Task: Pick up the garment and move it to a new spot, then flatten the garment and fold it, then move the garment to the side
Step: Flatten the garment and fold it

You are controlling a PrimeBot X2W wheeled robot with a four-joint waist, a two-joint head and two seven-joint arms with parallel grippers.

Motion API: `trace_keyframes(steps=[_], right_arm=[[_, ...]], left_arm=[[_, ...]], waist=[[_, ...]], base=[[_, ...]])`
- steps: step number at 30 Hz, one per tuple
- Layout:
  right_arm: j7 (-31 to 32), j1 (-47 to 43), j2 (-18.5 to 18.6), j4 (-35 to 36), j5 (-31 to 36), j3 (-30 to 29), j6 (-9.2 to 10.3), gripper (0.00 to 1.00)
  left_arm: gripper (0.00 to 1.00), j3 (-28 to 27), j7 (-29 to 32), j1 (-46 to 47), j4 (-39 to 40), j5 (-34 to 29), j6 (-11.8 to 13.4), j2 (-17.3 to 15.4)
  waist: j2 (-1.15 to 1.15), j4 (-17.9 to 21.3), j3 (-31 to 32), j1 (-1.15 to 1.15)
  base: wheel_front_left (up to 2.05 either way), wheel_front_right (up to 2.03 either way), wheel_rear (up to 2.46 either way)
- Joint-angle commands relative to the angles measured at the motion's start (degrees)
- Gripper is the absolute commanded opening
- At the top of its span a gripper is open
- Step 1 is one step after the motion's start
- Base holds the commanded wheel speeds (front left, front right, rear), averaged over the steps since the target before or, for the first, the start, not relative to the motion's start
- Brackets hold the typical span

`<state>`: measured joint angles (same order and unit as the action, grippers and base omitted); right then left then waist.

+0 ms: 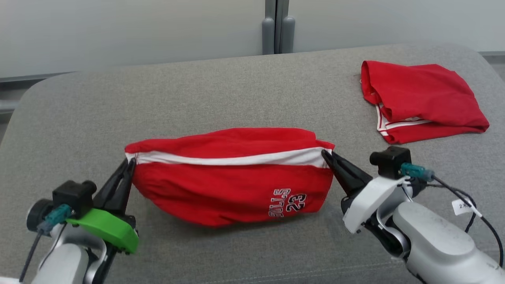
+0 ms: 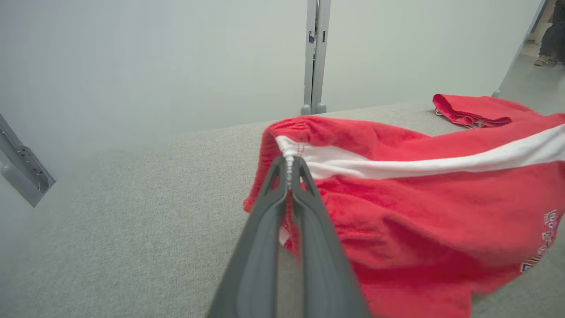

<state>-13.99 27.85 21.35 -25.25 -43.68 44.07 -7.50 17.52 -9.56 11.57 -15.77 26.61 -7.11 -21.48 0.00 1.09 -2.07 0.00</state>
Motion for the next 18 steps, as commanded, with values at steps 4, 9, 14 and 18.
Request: trace_keyframes(steps=[4,9,14,18], right_arm=[[0.7,7.0,-0.1,-0.3,-2.6,1.3,0.03,0.00],[1.3,16.6,-0.3,-2.6,-5.9,3.3,0.03,0.00],[2.5,27.4,-1.2,-6.2,-11.1,5.2,0.03,0.00],[3.4,34.2,-2.3,-8.5,-14.8,5.7,0.01,0.00]], left_arm=[[0.00,1.7,3.2,7.6,2.0,0.8,-0.3,-3.8],[0.00,5.4,5.6,18.1,2.2,4.2,-0.3,-7.1],[0.00,9.7,7.3,30.7,0.0,8.3,-0.4,-9.9],[0.00,12.2,7.9,38.6,-2.0,10.8,-0.4,-10.9]], waist=[[0.00,0.9,-4.2,0.00],[0.00,1.4,-9.1,0.00],[0.00,1.9,-13.9,0.00],[0.00,1.9,-16.7,0.00]], base=[[0.00,0.00,0.00],[0.00,0.00,0.00],[0.00,0.00,0.00],[0.00,0.00,0.00]])
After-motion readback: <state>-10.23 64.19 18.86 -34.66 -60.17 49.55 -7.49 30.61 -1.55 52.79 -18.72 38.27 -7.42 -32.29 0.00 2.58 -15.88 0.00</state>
